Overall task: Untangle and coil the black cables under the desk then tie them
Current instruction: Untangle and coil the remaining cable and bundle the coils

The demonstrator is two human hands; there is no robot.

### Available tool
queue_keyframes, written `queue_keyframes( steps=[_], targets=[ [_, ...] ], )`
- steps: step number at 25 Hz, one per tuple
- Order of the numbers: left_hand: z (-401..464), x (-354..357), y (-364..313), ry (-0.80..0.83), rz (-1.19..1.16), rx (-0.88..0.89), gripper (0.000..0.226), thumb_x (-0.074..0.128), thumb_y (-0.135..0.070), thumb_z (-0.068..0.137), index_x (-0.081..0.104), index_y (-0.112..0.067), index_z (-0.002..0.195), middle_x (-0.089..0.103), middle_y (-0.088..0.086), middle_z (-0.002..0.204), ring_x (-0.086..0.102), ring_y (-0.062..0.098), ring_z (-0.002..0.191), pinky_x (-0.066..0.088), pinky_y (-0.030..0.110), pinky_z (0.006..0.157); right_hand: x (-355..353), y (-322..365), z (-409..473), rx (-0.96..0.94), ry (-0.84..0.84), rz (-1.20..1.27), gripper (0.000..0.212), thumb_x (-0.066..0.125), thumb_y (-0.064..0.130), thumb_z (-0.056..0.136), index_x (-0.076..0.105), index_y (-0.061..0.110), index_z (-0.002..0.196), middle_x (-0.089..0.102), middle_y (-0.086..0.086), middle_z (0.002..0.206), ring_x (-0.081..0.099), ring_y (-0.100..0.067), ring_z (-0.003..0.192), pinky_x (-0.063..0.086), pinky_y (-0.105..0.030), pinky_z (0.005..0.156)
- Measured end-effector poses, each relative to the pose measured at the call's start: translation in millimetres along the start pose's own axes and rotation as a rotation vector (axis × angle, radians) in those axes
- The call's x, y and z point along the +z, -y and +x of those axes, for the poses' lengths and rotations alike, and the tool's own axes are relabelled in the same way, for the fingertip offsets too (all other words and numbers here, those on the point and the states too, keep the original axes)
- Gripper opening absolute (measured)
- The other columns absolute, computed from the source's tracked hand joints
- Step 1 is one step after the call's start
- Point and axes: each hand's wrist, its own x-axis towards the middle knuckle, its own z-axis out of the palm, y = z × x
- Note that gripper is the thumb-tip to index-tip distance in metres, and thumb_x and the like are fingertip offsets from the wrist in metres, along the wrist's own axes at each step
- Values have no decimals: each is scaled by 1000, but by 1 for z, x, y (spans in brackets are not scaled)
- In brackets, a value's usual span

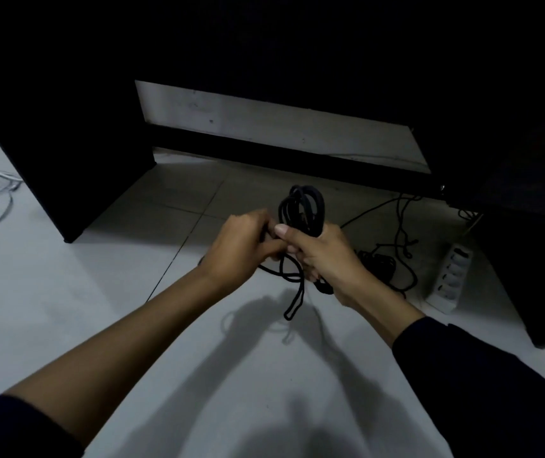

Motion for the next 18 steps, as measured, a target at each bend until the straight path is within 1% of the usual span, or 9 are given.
queue_keyframes(
  steps=[2,4,6,8,10,12,14,16,18],
  targets=[
    [-2,-1,3,44,-139,-106,24,73,-27,81,59,-13,96,69,-3,78,65,1,70,53,20,63,-2,0,3,-25,-58,-32,35,65,29,90,51,14,61,39,9,41,34,-8,35,26,-21,38],
    [-6,-1,9,144,-162,-159,16,70,-26,85,65,-13,92,71,-3,80,65,2,72,51,19,66,-9,1,7,-36,-144,-17,41,65,29,89,41,15,60,34,5,44,32,-11,37,27,-22,40],
    [-12,3,12,155,-197,-261,14,60,-25,93,63,-11,89,71,-1,75,63,6,60,50,21,59,-16,2,9,-52,-189,26,42,66,32,88,38,16,61,30,0,47,29,-15,39,28,-23,41],
    [-19,6,10,139,-367,-406,20,52,-25,98,59,-7,93,70,4,64,58,12,46,46,22,45,-19,1,11,-78,-209,67,39,65,34,88,41,15,64,28,-4,49,28,-18,40,30,-22,41],
    [-23,7,6,187,-487,-427,31,46,-31,100,58,-3,95,67,8,57,54,15,40,42,21,38,-20,2,13,-105,-221,86,37,64,35,88,45,13,65,30,-7,51,29,-20,40,30,-22,41],
    [-22,7,2,205,-466,-372,39,43,-39,99,58,-4,89,67,11,56,53,16,38,40,22,37,-21,1,12,-127,-227,66,40,64,36,89,48,19,57,37,-5,51,33,-17,37,30,-23,40],
    [-18,11,1,122,-388,-390,44,41,-41,100,57,-5,79,67,12,54,56,17,38,41,22,38,-19,1,9,-140,-214,29,39,61,36,92,56,26,54,39,-1,44,35,-12,35,30,-20,40],
    [-16,17,4,60,-346,-494,45,40,-36,101,57,-5,74,67,13,53,57,18,39,41,20,38,-17,2,6,-154,-191,3,37,54,37,96,68,17,68,45,-6,42,36,-10,34,30,-18,40],
    [-18,19,15,63,-281,-611,43,39,-30,102,59,-3,76,69,16,58,61,23,44,44,21,40,-18,6,7,-143,-196,31,46,49,35,98,67,-1,76,57,-1,45,36,-9,34,31,-20,40]
  ],
)
